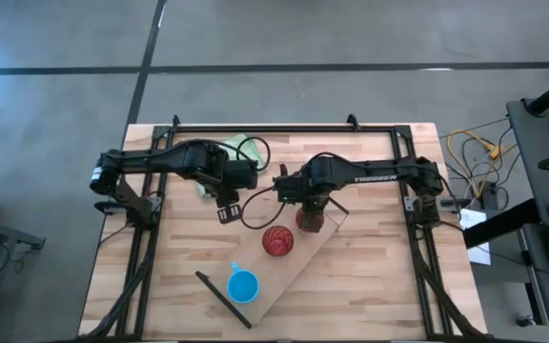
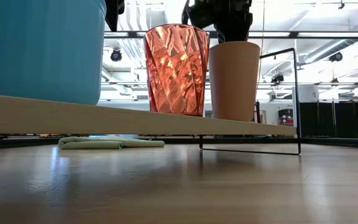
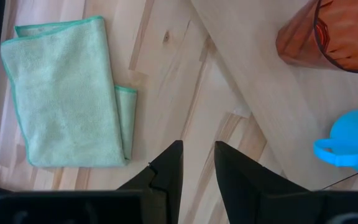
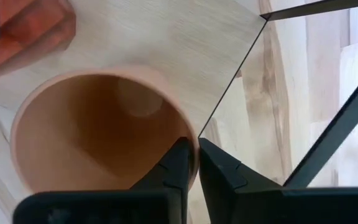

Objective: Stack small to large cups/mugs on shelf
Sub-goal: Put the light orange cup on the shelf, then return to Home Position

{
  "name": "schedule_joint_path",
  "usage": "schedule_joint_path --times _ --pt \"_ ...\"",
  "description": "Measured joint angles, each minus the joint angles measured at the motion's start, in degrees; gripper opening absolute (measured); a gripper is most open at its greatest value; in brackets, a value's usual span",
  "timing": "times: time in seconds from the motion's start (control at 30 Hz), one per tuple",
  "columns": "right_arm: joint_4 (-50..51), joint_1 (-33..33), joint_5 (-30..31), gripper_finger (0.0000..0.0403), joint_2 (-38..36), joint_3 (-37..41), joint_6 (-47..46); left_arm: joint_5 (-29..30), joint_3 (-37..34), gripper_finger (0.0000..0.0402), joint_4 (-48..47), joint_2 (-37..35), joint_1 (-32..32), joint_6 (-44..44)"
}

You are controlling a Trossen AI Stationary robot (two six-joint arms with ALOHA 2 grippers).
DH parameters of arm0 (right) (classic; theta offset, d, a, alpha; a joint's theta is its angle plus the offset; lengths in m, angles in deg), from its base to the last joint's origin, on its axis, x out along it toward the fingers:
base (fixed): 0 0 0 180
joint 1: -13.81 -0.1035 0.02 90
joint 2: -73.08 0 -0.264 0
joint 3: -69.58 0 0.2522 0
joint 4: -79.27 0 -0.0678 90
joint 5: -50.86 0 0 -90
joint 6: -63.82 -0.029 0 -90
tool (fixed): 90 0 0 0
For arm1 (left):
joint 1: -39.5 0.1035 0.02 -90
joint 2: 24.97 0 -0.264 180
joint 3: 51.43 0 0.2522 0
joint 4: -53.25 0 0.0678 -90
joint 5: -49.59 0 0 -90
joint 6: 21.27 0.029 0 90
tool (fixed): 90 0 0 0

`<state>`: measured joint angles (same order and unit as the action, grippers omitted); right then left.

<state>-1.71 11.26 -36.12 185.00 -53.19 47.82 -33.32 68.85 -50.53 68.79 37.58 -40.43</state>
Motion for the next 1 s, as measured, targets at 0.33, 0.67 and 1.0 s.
schedule_joint_path --times 0.33,0.67,1.0 --pt "0.04 0.11 0.03 0.0069 -1.14 -0.28 0.92 0.0 0.0 0.0077 0.0 -0.04 0.04 0.07" --pt "2.4 0.11 0.03 0.0084 -4.07 -9.64 1.05 0.0 0.04 0.0077 -0.02 -0.04 0.04 0.07" --pt "4.55 0.11 0.05 0.0068 -8.65 -22.81 10.47 -0.79 0.61 0.0077 0.02 -0.54 0.02 0.02"
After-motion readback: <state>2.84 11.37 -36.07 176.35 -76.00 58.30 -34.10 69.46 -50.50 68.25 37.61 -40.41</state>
